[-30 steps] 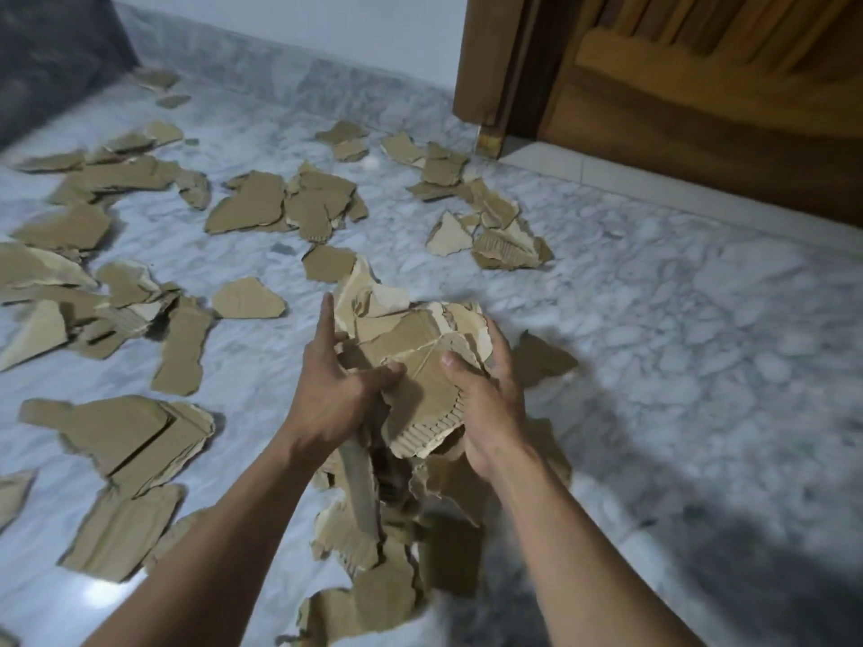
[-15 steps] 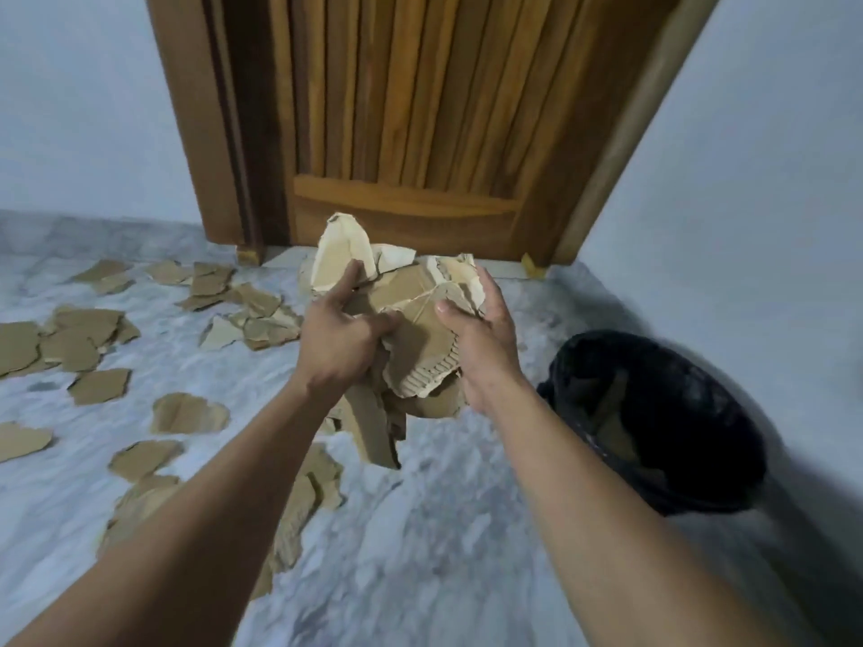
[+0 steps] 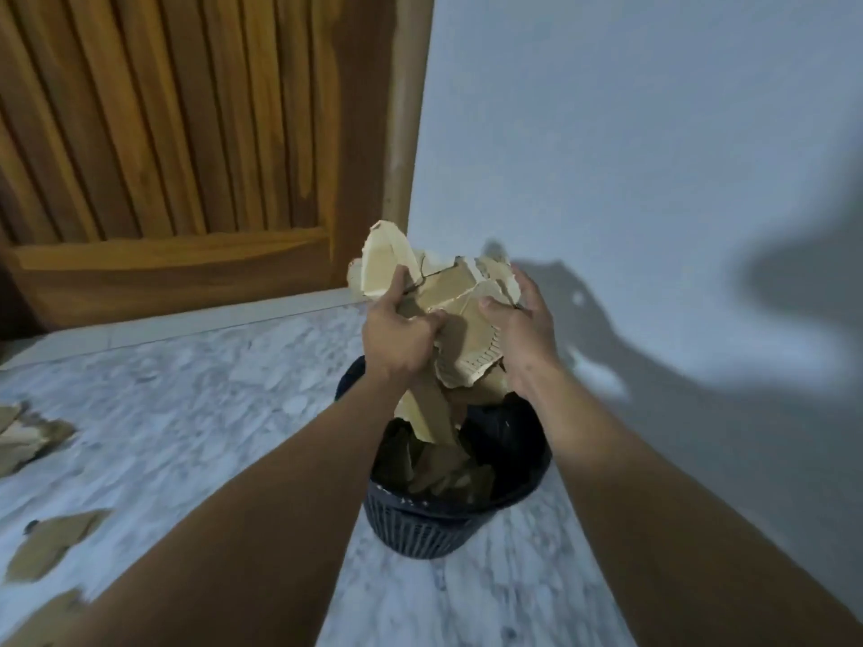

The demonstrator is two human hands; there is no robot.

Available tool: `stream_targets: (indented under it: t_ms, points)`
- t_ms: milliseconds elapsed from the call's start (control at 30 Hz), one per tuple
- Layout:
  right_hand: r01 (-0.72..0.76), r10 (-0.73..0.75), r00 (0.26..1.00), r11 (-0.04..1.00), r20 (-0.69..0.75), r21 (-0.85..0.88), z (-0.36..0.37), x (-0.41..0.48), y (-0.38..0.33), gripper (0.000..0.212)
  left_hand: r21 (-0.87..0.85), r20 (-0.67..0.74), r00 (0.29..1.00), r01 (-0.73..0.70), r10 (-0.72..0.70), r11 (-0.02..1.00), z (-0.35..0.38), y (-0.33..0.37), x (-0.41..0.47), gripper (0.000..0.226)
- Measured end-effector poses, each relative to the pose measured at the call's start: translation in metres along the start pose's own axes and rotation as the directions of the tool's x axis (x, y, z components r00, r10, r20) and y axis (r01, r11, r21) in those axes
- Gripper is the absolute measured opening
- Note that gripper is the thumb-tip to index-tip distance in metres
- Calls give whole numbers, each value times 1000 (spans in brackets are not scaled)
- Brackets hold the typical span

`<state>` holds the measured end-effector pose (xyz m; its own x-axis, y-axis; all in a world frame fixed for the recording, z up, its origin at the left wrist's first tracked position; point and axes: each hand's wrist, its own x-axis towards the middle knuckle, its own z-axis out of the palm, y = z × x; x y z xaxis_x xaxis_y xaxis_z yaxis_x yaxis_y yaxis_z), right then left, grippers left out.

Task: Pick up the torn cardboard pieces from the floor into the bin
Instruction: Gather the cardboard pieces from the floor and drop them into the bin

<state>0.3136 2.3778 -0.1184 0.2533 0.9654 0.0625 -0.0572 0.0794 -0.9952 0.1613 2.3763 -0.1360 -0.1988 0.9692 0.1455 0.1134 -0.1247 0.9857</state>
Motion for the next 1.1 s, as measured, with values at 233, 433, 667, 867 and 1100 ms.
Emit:
stream_targets:
  t_ms: [233, 433, 667, 867, 1100]
  points:
    - [-197, 197, 980, 947, -25, -256, -72, 0, 82, 10, 650, 213, 965, -24, -152, 759, 3, -74, -33, 46]
    - [9, -123, 984, 752, -127, -660, -95, -19, 106, 22, 822, -6, 955, -164, 297, 545, -20, -88, -48, 14]
    - [-236, 213, 972, 856, -101, -461, -94, -35, 131, 56, 222, -3, 905, 416, -426, 882, -49, -120, -44, 70]
    - [-230, 232, 972, 876, -47, -424, -34, -39, 138, 58, 254, -57, 930, 365, -362, 896, -124, -113, -50, 74]
    - [-221, 288, 947, 906, 143, -362, 95, -70, 149, 56, 303, -246, 899, 426, -362, 852, -252, -112, -47, 74]
